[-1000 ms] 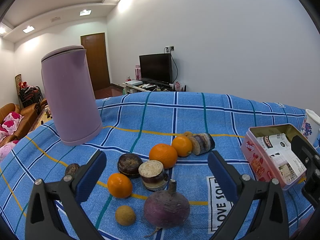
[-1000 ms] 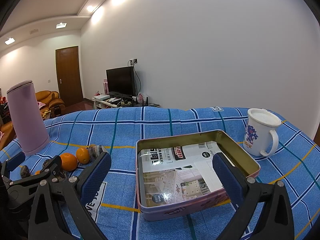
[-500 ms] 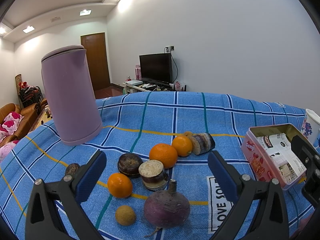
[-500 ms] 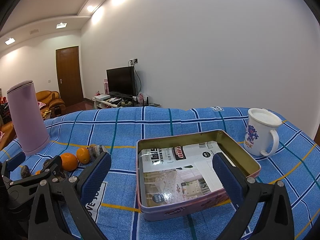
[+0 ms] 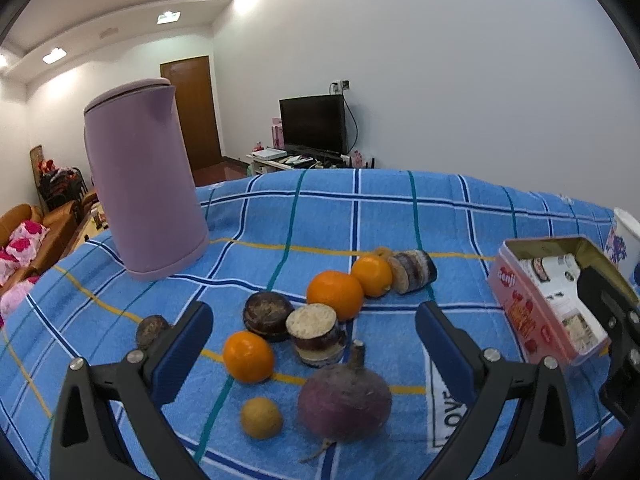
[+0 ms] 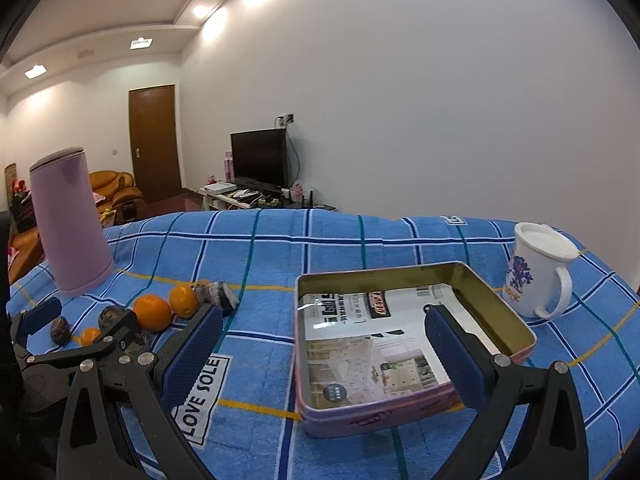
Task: Organize fruits
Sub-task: 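Grasp the purple root with the right tool while the left grasps a dark round fruit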
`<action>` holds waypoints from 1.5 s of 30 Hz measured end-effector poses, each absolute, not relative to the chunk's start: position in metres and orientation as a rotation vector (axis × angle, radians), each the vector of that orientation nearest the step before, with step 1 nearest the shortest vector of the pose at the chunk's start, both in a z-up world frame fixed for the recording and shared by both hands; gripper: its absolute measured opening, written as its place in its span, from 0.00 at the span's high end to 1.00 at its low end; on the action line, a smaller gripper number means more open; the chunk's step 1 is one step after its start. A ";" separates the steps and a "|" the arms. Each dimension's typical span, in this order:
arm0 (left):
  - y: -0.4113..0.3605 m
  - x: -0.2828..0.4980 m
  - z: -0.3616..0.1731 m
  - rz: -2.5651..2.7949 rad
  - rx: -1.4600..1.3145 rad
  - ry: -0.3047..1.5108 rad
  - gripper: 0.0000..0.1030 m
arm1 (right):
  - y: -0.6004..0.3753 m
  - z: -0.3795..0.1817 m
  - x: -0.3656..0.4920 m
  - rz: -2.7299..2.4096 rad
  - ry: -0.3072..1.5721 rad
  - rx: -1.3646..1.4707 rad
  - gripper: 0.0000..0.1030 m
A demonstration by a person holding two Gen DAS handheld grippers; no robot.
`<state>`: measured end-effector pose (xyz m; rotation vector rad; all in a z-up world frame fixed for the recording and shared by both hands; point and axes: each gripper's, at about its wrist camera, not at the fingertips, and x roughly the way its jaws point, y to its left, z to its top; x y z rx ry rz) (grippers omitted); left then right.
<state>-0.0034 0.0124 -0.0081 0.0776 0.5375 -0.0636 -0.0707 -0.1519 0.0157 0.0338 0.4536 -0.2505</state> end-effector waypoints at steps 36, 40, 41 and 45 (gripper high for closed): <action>0.162 0.057 -0.030 -0.069 0.063 0.893 0.25 | -0.021 -0.052 0.008 0.317 0.949 -0.061 0.30; 0.153 0.070 -0.045 -0.035 0.103 0.919 0.28 | -0.014 -0.053 0.006 0.326 0.934 -0.102 0.47; 0.152 0.073 -0.049 -0.034 0.105 0.928 0.31 | -0.014 -0.053 0.006 0.326 0.935 -0.104 0.47; 0.156 0.076 -0.050 -0.058 0.070 0.908 0.53 | -0.023 -0.051 0.003 0.335 0.933 -0.081 0.47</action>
